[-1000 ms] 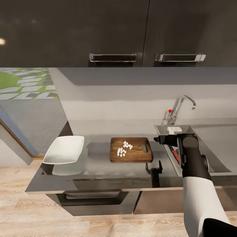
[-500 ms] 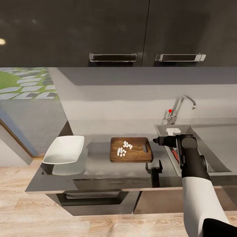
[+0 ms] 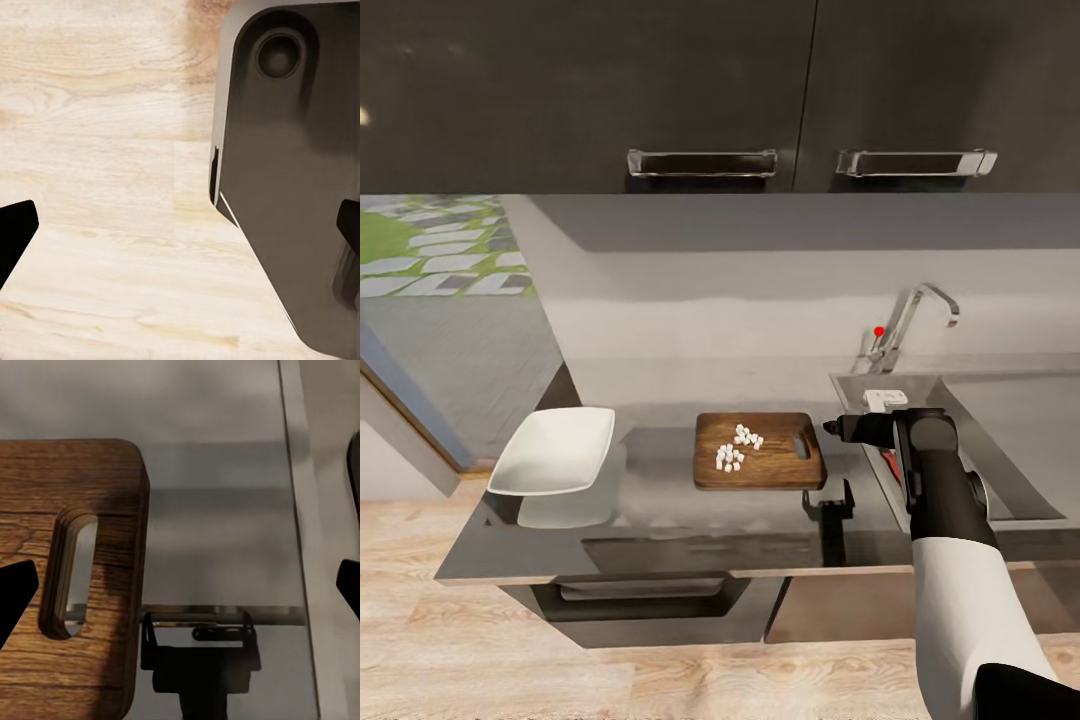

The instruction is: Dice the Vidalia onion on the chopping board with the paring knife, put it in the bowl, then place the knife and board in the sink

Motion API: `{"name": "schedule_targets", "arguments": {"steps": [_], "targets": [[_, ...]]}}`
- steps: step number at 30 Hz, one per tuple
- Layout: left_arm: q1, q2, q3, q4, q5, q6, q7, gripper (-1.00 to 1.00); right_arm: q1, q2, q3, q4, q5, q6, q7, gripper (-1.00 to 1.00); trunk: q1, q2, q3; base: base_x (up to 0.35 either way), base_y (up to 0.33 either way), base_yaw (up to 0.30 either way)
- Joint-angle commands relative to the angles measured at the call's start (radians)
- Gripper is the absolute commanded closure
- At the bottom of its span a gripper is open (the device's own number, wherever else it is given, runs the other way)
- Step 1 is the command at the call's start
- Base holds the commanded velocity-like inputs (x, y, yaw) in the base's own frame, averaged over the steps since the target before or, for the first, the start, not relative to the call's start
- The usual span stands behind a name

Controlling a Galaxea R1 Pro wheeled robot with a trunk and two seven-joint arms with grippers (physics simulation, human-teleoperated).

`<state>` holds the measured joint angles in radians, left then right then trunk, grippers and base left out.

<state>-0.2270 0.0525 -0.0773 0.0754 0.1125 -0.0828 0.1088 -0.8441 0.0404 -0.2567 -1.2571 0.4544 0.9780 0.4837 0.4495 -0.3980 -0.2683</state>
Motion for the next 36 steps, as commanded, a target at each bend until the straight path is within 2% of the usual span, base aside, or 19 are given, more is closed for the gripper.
{"name": "schedule_targets", "arguments": {"steps": [1, 36], "targets": [[-0.002, 0.0, -0.008, 0.004, 0.01, -0.008, 0.0, -1.0, -0.001, 0.001, -0.003, -0.001, 0.01, 0.002, 0.01, -1.0, 0.0, -0.002, -0.004, 0.0, 0.0, 0.0], [-0.002, -0.002, -0.009, 0.004, 0.01, -0.008, 0.0, -1.0, -0.001, 0.001, -0.002, 0.001, 0.009, 0.002, 0.01, -1.0, 0.0, -0.002, -0.061, 0.037, 0.009, 0.0]]}}
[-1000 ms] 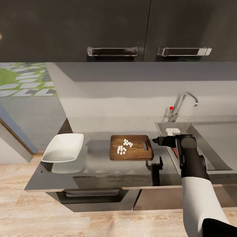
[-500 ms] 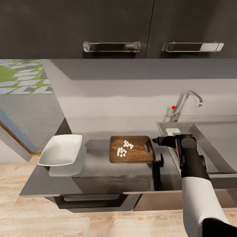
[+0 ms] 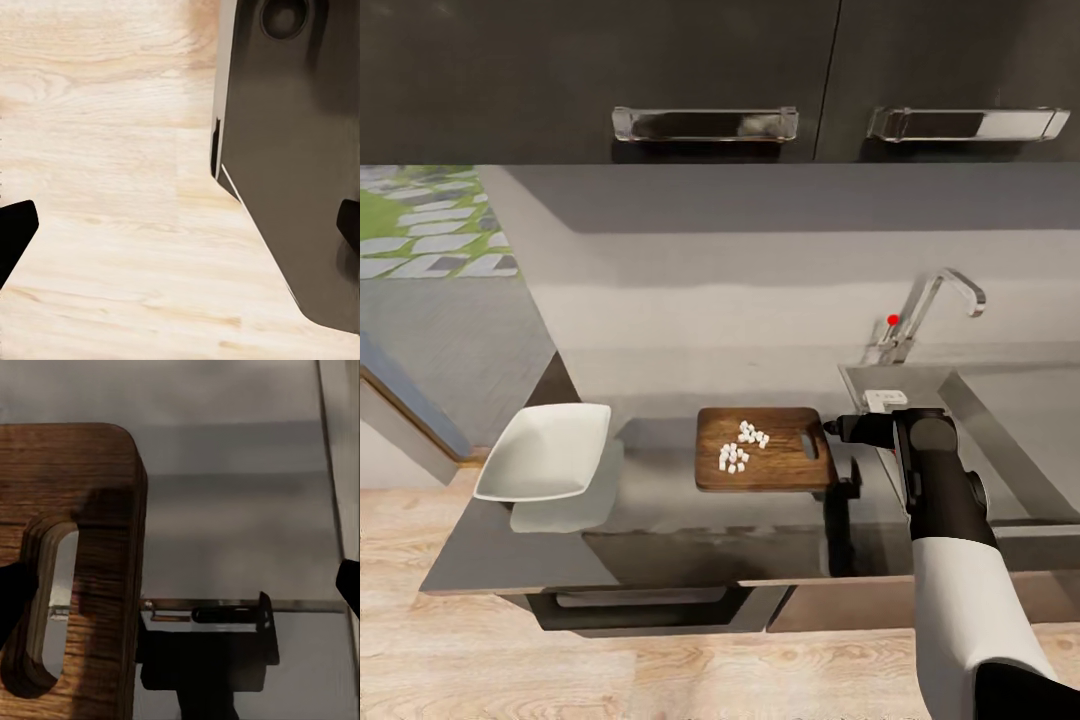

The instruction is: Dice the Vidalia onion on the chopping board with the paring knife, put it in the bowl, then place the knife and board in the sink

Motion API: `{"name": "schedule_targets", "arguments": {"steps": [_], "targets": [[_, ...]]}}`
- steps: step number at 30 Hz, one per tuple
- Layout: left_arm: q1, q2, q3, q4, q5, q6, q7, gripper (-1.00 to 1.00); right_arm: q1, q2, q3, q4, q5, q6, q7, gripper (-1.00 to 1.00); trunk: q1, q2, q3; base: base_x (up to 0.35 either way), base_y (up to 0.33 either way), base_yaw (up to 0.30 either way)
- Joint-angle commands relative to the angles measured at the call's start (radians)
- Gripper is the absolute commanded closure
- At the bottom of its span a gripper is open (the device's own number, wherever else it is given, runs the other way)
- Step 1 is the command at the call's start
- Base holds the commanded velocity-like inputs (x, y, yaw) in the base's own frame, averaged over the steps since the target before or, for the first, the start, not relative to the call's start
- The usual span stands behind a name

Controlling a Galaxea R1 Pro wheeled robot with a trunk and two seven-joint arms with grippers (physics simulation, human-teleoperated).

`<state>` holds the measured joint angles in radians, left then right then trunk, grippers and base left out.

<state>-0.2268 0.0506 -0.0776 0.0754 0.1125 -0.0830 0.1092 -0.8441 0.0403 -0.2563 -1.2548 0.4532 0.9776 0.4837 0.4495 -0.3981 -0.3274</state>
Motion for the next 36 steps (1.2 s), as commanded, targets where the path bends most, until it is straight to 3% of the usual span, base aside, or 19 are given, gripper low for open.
{"name": "schedule_targets", "arguments": {"steps": [1, 36], "targets": [[-0.002, -0.001, -0.008, 0.004, 0.01, -0.007, 0.0, -1.0, -0.001, 0.001, -0.003, -0.001, 0.01, 0.003, 0.01, -1.0, 0.0, -0.002, -0.003, 0.0, 0.169, 0.0], [-0.002, -0.002, -0.008, 0.004, 0.01, -0.007, -0.001, -1.0, -0.001, 0.001, -0.002, 0.0, 0.01, 0.003, 0.01, -1.0, 0.0, -0.002, -0.061, 0.0, 0.007, 0.0]]}}
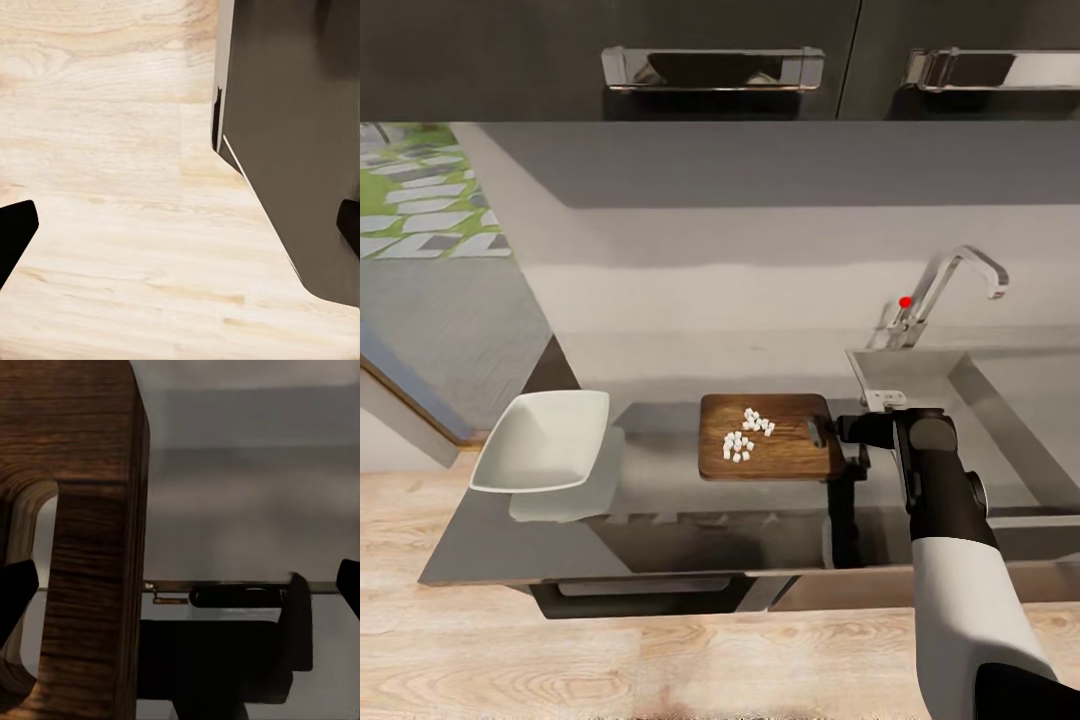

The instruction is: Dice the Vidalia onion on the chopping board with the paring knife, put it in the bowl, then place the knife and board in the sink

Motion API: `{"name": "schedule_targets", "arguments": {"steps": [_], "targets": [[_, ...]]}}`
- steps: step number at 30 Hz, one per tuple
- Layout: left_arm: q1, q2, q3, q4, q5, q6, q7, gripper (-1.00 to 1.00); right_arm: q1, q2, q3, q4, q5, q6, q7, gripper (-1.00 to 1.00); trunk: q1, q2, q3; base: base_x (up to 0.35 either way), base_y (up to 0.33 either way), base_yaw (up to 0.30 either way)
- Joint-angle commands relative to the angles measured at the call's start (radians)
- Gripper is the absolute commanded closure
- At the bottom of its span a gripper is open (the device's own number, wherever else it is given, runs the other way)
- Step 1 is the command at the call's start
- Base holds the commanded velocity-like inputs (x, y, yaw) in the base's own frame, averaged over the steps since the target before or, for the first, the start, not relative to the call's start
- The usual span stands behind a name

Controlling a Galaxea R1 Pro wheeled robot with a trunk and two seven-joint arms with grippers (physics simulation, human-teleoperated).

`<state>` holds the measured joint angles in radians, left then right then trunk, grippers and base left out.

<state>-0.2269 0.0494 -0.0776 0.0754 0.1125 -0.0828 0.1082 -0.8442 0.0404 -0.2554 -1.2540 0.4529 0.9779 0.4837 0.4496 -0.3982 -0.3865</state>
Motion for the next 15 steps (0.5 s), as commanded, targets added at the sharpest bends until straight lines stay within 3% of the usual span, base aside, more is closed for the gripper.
{"name": "schedule_targets", "arguments": {"steps": [1, 15], "targets": [[-0.002, 0.0, -0.008, 0.004, 0.01, -0.008, 0.0, -1.0, -0.001, 0.001, -0.002, -0.001, 0.01, 0.002, 0.01, -1.0, 0.0, -0.002, -0.003, 0.0, 0.0, 0.0], [-0.002, 0.0, -0.008, 0.004, 0.01, -0.008, 0.0, -1.0, -0.001, 0.002, -0.002, -0.001, 0.011, 0.002, 0.01, -1.0, 0.0, -0.002, -0.026, 0.0, 0.048, 0.0]]}}
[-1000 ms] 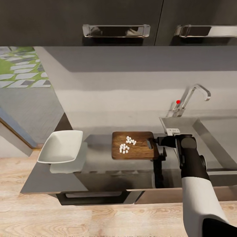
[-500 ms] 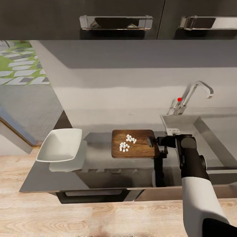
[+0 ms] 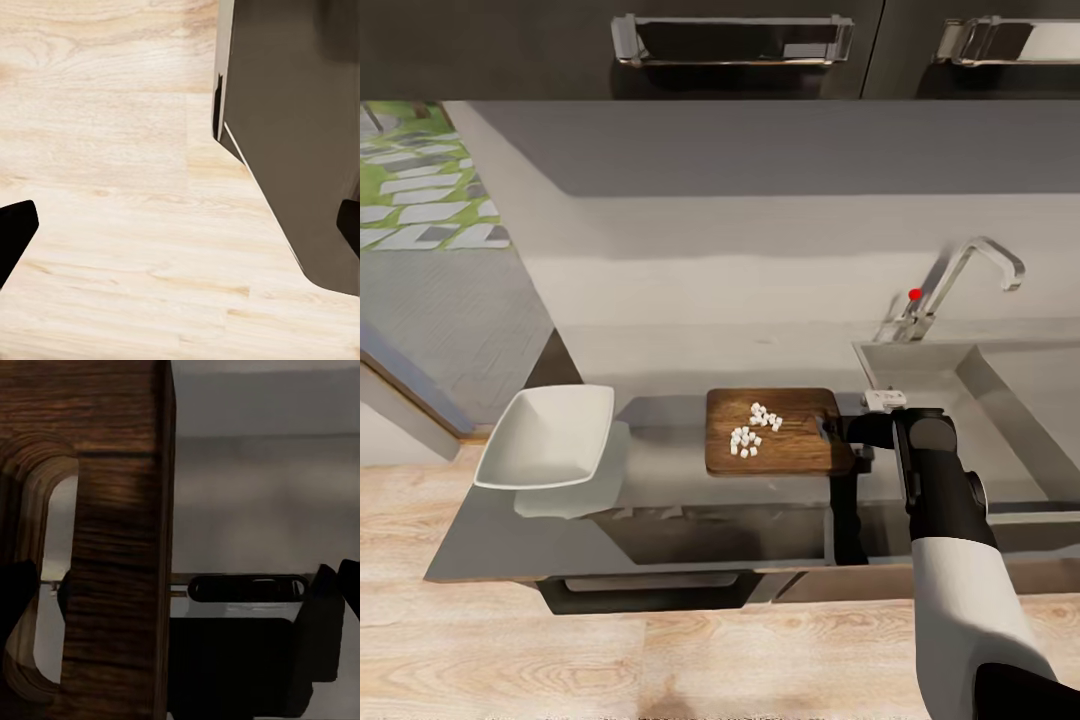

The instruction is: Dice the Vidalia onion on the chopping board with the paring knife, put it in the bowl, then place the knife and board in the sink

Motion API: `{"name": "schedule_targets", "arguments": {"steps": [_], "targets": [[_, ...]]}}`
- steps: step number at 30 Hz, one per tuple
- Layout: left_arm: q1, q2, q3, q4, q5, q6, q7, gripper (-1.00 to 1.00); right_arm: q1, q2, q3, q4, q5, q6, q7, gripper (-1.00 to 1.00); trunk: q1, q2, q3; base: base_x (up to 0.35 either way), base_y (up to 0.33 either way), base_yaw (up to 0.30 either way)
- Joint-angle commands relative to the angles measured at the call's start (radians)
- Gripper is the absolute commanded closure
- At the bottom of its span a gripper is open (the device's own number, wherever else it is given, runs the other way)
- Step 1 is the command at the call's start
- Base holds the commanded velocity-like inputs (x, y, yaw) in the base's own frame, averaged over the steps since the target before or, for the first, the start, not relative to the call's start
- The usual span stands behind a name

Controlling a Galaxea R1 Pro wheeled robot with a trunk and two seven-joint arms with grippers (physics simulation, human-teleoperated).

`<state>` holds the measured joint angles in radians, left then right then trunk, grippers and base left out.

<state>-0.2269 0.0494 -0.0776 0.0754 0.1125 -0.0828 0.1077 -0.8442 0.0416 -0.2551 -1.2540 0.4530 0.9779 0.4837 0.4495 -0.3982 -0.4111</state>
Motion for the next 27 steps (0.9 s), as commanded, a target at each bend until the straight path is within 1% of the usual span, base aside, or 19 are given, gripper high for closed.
{"name": "schedule_targets", "arguments": {"steps": [1, 12, 16, 27], "targets": [[-0.002, 0.0, -0.008, 0.004, 0.01, -0.008, 0.0, -1.0, -0.001, 0.001, -0.003, -0.001, 0.011, 0.002, 0.01, -1.0, 0.0, -0.002, -0.003, 0.0, 0.0, 0.0], [-0.002, -0.002, -0.008, 0.004, 0.01, -0.008, 0.0, -1.0, -0.001, -0.001, -0.003, 0.003, 0.011, 0.002, 0.012, -1.0, 0.0, -0.002, -0.02, 0.0, 0.0, 0.0], [-0.002, -0.002, -0.008, 0.004, 0.01, -0.008, 0.0, -1.0, -0.001, -0.003, -0.003, 0.046, 0.012, -0.003, 0.013, -1.0, 0.0, -0.002, -0.021, 0.0, 0.0, 0.0], [-0.002, -0.002, -0.008, 0.004, 0.01, -0.008, 0.0, -1.0, -0.001, -0.003, 0.0, 0.056, 0.012, -0.004, 0.013, -1.0, 0.0, -0.002, -0.021, 0.0, 0.0, 0.0]]}}
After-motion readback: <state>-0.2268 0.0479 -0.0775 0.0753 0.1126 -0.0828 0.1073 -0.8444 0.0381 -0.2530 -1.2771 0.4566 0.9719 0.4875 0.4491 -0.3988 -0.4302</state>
